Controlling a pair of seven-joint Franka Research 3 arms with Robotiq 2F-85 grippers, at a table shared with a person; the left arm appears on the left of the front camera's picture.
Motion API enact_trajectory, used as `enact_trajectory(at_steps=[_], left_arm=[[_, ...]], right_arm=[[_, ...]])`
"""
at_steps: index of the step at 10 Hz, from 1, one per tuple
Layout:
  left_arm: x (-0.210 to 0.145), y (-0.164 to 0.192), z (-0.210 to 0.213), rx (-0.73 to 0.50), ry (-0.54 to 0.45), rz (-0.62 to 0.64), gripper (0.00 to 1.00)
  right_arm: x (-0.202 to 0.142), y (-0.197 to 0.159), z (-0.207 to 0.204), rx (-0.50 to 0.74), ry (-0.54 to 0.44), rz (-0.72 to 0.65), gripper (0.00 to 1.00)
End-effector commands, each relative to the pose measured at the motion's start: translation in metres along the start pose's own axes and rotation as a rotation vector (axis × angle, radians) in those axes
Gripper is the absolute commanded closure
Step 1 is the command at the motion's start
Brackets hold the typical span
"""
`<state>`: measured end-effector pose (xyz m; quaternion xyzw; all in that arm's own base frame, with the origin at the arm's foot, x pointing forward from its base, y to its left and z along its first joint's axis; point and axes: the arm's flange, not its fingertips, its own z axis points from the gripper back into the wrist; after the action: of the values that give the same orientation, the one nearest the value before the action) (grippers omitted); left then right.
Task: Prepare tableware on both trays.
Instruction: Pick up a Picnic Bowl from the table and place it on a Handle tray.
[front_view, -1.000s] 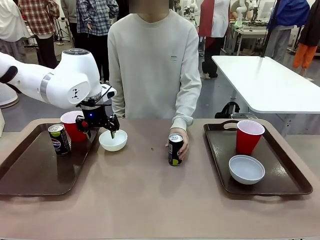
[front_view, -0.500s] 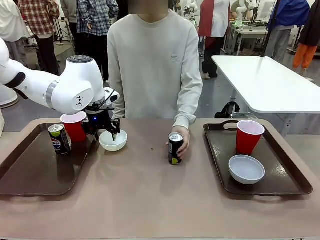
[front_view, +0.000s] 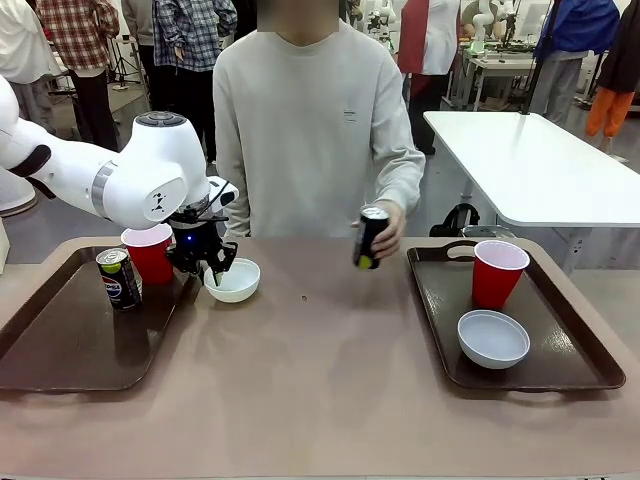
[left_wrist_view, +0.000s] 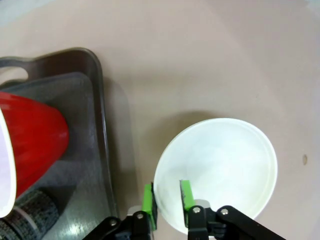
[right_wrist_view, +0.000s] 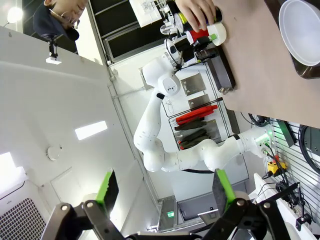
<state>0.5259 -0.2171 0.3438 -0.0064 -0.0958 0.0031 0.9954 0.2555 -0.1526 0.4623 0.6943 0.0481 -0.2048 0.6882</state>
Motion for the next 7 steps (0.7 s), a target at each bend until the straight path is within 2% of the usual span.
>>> enact_trajectory(at_steps=[1,2,5,7], left_arm=[[-0.001,-0.008,0.0,0.047,0.005,0.043,0.89],[-0.001,-0.008,0.001,0.05,0.013,0.043,0.97],[-0.009,-0.003,0.018,0.05,0.058,0.03,1.0],[-0.031,0.011,0.079,0.065,0.059,-0.024,1.0]], right_arm=[[-0.001,0.001,-0.003,0.02,0.007,0.011,0.0],[-0.001,0.001,-0.003,0.02,0.007,0.011,0.0],[-0.001,0.001,-0.003,0.02,0.007,0.011,0.0],[-0.001,0.001,-0.003,0.02,0.007,0.011,0.0]])
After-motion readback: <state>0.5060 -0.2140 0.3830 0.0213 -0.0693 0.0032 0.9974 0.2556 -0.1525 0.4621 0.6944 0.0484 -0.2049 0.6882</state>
